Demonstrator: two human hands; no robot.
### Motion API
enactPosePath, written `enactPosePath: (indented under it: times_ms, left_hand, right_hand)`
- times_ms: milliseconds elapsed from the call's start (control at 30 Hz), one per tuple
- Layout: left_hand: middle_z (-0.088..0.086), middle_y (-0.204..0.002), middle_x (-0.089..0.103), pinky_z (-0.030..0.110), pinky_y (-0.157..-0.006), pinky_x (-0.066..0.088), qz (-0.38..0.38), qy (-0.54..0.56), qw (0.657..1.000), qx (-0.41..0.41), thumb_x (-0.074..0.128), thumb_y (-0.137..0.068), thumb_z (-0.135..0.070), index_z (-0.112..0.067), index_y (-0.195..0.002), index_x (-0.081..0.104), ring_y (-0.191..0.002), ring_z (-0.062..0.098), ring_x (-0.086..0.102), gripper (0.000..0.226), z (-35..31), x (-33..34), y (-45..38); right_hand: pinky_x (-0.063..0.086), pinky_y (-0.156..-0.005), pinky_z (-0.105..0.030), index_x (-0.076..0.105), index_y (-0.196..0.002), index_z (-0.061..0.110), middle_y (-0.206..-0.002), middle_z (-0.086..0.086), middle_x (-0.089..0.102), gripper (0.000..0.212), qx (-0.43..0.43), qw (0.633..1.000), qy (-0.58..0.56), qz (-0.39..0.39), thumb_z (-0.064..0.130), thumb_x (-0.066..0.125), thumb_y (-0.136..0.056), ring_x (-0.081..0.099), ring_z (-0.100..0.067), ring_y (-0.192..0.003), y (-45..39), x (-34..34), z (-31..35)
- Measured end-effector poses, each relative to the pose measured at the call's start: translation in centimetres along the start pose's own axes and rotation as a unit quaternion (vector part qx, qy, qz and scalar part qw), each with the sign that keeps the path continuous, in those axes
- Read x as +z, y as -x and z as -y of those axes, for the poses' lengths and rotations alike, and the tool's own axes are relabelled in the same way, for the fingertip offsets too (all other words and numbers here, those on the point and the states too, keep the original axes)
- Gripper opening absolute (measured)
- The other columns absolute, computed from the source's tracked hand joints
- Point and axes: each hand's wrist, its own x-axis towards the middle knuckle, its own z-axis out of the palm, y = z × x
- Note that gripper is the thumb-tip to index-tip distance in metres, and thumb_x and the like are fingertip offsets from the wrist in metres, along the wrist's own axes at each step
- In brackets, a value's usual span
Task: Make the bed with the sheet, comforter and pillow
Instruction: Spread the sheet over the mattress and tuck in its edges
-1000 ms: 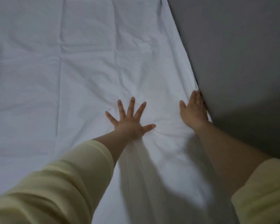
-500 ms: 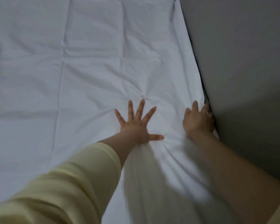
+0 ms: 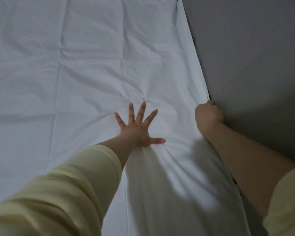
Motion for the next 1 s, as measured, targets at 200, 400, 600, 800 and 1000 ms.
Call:
enactPosePath:
  times_ms: [200,400,600,800,1000]
  left_hand:
    - [-0.008,-0.147,-0.045,0.071,-0.098,-0.022,-0.011,0.0,1.0,-0.002,0.038,-0.062,-0.09,-0.05,-0.137,-0.029,-0.134,0.032,-0.043,0.109,0.1,0.1,-0.1]
    - [-0.009,-0.146,-0.046,0.072,-0.1,-0.02,-0.004,-0.006,1.0,-0.008,0.038,-0.062,-0.09,-0.05,-0.137,-0.03,-0.135,0.032,-0.043,0.109,0.0,-0.1,-0.1]
    - [-0.009,-0.146,-0.046,0.071,-0.1,-0.02,0.002,-0.009,1.0,-0.016,0.039,-0.062,-0.089,-0.05,-0.137,-0.03,-0.135,0.032,-0.043,0.109,-0.3,-0.4,-0.2]
    - [-0.009,-0.147,-0.045,0.072,-0.1,-0.02,-0.004,-0.019,1.0,-0.02,0.039,-0.062,-0.089,-0.05,-0.138,-0.029,-0.135,0.032,-0.042,0.109,-0.3,-0.2,-0.3]
    - [-0.01,-0.148,-0.044,0.073,-0.102,-0.017,-0.019,-0.019,0.999,-0.019,0.039,-0.062,-0.089,-0.05,-0.138,-0.028,-0.137,0.032,-0.04,0.108,-0.1,0.0,-0.3]
  right_hand:
    - [0.023,-0.115,-0.041,0.008,-0.148,-0.007,-0.155,-0.021,0.011,0.065,0.119,0.94,-0.319,0.005,0.018,0.039,-0.096,0.022,-0.036,-0.141,0.2,3.5,2.0]
    - [0.0,-0.121,-0.034,-0.001,-0.149,-0.005,-0.16,-0.016,-0.004,0.07,0.023,0.963,-0.262,-0.063,0.035,0.029,-0.1,-0.001,-0.029,-0.148,1.4,6.7,0.9]
    - [0.021,-0.118,-0.038,0.006,-0.146,-0.011,-0.155,-0.025,0.015,0.074,0.104,0.924,-0.365,-0.039,0.037,0.035,-0.099,0.023,-0.035,-0.143,-1.0,4.7,0.7]
    - [0.021,-0.115,-0.038,0.016,-0.148,-0.001,-0.154,-0.018,0.024,0.068,0.159,0.881,-0.442,-0.049,0.031,0.044,-0.095,0.026,-0.032,-0.142,-0.7,4.8,1.1]
    - [0.024,-0.114,-0.033,0.019,-0.147,-0.003,-0.154,-0.021,0.025,0.065,0.169,0.854,-0.491,0.04,0.037,0.036,-0.099,0.029,-0.032,-0.142,-0.2,3.9,-0.4]
